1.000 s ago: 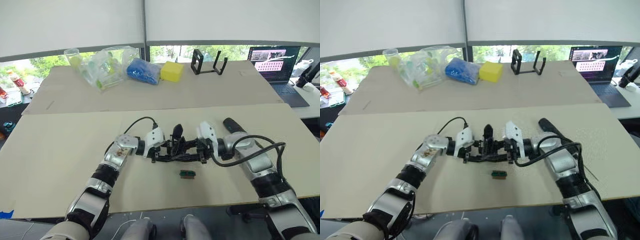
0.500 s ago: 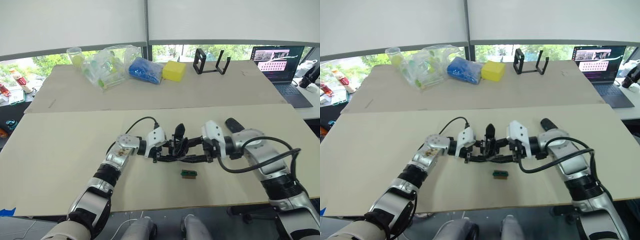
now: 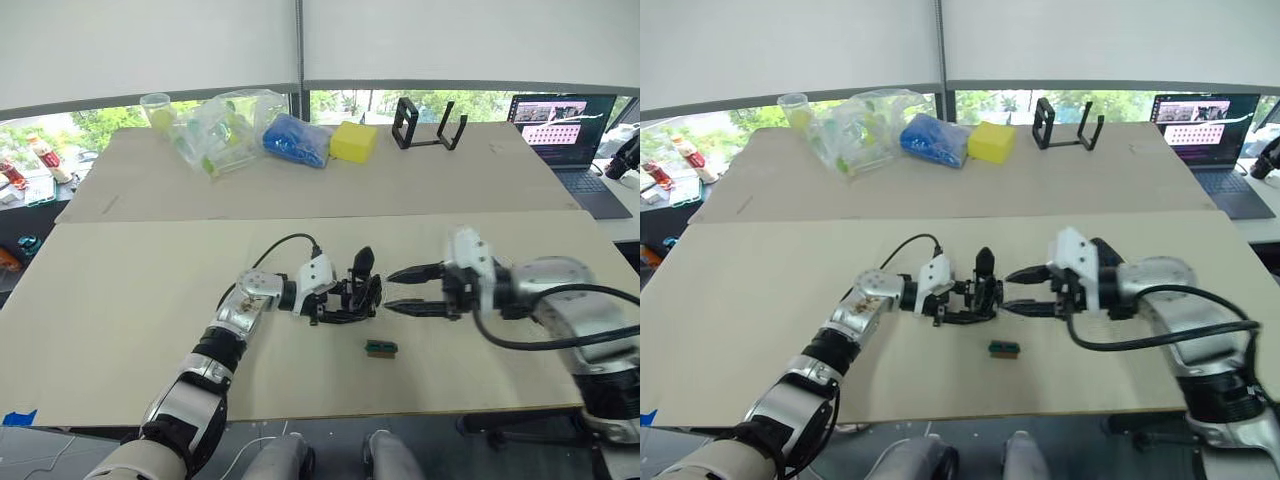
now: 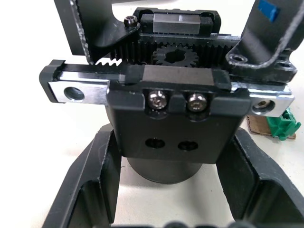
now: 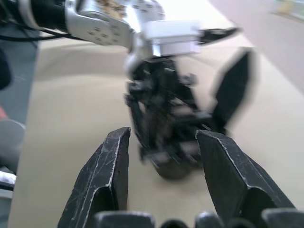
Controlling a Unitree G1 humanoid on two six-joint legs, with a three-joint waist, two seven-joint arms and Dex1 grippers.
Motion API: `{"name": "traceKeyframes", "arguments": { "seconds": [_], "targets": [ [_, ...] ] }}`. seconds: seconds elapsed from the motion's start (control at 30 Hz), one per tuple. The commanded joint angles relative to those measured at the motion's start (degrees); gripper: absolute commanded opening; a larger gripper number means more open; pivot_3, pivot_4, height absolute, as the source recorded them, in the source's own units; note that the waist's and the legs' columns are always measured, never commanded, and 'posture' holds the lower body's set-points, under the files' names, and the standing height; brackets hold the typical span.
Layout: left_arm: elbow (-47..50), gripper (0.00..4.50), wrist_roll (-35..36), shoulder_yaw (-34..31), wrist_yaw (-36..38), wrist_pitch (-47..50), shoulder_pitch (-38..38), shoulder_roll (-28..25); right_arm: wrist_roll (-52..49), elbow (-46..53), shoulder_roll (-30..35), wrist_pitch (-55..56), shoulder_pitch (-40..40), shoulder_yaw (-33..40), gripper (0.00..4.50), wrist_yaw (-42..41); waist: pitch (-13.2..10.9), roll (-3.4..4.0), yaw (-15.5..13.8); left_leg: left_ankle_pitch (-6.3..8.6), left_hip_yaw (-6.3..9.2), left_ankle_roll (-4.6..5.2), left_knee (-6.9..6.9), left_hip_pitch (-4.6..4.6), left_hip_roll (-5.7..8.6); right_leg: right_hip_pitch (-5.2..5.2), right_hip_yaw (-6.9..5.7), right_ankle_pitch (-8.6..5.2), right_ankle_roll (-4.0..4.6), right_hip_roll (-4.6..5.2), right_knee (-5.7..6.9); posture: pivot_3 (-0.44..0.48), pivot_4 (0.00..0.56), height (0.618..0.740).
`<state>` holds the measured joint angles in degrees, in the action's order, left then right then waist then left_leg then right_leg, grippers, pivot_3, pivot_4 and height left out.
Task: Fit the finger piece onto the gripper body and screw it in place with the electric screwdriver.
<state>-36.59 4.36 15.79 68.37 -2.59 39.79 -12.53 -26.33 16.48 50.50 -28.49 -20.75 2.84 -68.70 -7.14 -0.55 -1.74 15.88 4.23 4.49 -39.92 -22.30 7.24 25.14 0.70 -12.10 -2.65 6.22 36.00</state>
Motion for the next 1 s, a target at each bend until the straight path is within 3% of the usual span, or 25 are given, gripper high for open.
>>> {"name": "traceKeyframes", "arguments": {
  "seconds": [0.03, 0.1, 0.17, 0.33, 0.43, 0.67, 0.87, 1.0],
  "targets": [
    [-1.12, 2.78, -0.56, -0.42, -1.25, 0.43, 0.95, 0.08, -3.29, 3.21, 2.88, -2.30, 1.22, 4.86, 2.46, -0.17, 0.00, 0.00, 0.00, 0.00, 0.00, 0.00, 0.00, 0.01, 0.00, -0.01, 0.01, 0.00, 0.00, 0.00, 0.01, 0.000, 0.150, 0.740],
    [0.17, 3.74, 0.22, -0.78, -0.45, 2.06, 0.06, -0.77, -5.02, 3.98, 6.80, -8.20, 2.21, 8.12, 2.46, 0.99, -0.03, 0.02, 0.00, 0.01, 0.00, 0.02, 0.00, 0.01, -0.03, -0.02, 0.04, 0.00, 0.00, 0.01, 0.02, 0.000, 0.150, 0.740],
    [2.78, 4.50, 0.97, -1.15, 0.82, 3.62, -1.19, -2.46, -4.69, 4.15, 10.76, -12.94, 2.89, 9.43, 3.00, 2.31, -0.05, 0.03, 0.01, 0.01, 0.00, 0.02, 0.01, -0.03, -0.02, 0.05, 0.06, 0.00, 0.00, 0.02, 0.05, 0.000, 0.150, 0.740],
    [14.33, 4.50, 4.84, -3.65, 4.16, 10.38, -5.37, -9.12, 2.85, -0.71, 20.49, -18.53, 2.45, 4.95, 4.47, 7.00, -0.07, 0.06, 0.64, 0.03, -0.01, 0.03, 0.09, -0.06, -0.04, 0.12, 0.11, 0.00, 0.01, 0.10, 0.01, 0.000, 0.150, 0.740],
    [23.76, 4.50, 8.88, -5.80, 6.24, 17.03, -8.13, -14.35, 4.73, -8.36, 21.93, -25.94, -3.03, 1.11, 4.47, 9.57, -0.14, 0.10, 1.07, 0.03, -0.03, 0.03, 0.08, -0.05, -0.04, 0.11, 0.16, -0.01, 0.01, 0.14, 0.01, 0.000, 0.150, 0.740],
    [47.43, 4.50, 23.50, -13.17, 9.56, 36.15, -9.68, -28.18, 15.55, -27.66, 21.93, -22.84, -14.47, -14.33, 4.47, 2.97, -0.46, 0.34, 1.05, 0.04, -0.03, 0.04, 0.11, -0.10, -0.03, 0.13, 0.12, -0.01, 0.02, 0.16, -0.07, 0.000, 0.150, 0.740],
    [57.05, 4.50, 34.98, -18.50, 6.34, 47.41, -4.94, -32.05, 21.40, -43.81, 14.11, -23.72, -27.60, -21.66, 4.47, -0.10, -0.62, 0.36, 1.37, 0.03, -0.10, 0.02, 0.09, -0.06, -0.03, 0.12, 0.06, -0.01, 0.02, 0.11, -0.06, 0.000, 0.150, 0.740],
    [59.94, 4.50, 40.34, -19.79, 4.30, 51.37, -2.47, -32.81, 26.13, -51.71, 10.83, -18.92, -31.53, -25.63, 4.47, -2.44, -0.69, 0.36, 1.48, 0.01, -0.09, -0.02, 0.14, -0.08, -0.04, 0.18, 0.07, -0.01, 0.02, 0.08, -0.02, 0.000, 0.150, 0.740]
  ]
}}
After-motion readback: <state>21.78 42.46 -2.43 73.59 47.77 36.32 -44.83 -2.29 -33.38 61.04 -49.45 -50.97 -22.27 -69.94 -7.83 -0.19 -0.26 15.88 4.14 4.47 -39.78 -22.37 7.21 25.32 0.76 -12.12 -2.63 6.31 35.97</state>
